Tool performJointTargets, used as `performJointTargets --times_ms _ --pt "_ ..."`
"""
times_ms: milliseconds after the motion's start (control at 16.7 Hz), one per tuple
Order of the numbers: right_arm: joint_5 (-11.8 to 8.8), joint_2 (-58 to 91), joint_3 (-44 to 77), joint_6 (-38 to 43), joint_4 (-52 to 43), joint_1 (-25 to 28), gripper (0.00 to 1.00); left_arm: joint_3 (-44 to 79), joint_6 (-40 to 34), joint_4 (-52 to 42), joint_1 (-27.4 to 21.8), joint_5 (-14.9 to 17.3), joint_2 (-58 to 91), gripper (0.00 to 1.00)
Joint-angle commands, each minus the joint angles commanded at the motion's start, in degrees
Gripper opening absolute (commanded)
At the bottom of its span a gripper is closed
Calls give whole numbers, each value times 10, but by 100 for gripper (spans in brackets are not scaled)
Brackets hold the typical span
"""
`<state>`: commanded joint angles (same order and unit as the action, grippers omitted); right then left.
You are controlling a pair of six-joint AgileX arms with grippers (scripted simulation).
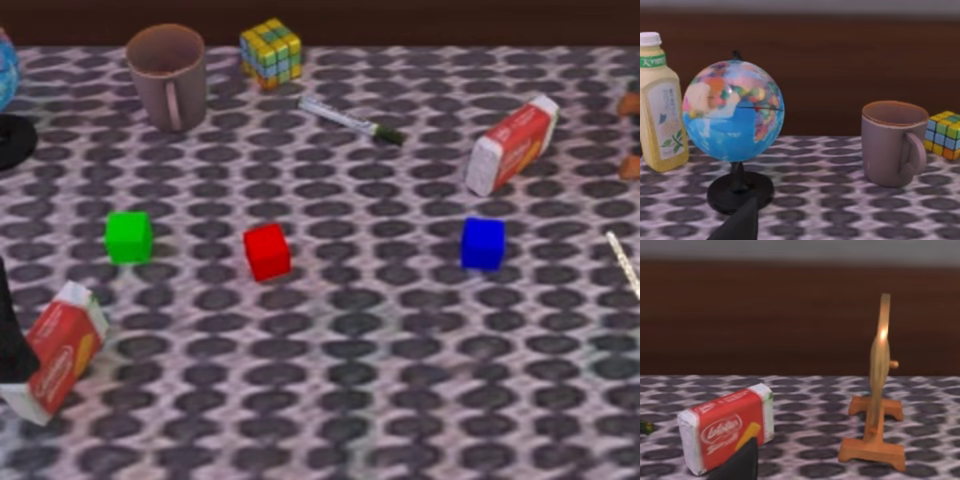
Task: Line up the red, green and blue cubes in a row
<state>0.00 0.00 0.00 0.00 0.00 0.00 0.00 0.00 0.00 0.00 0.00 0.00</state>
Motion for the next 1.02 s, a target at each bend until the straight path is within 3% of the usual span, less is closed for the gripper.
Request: performJointTargets --times_ms 480,1020 --pt "0 0 0 0 0 0 100 97 38 -63 -28 8 118 100" --pt "0 0 0 0 0 0 100 482 187 -324 -123 18 565 100"
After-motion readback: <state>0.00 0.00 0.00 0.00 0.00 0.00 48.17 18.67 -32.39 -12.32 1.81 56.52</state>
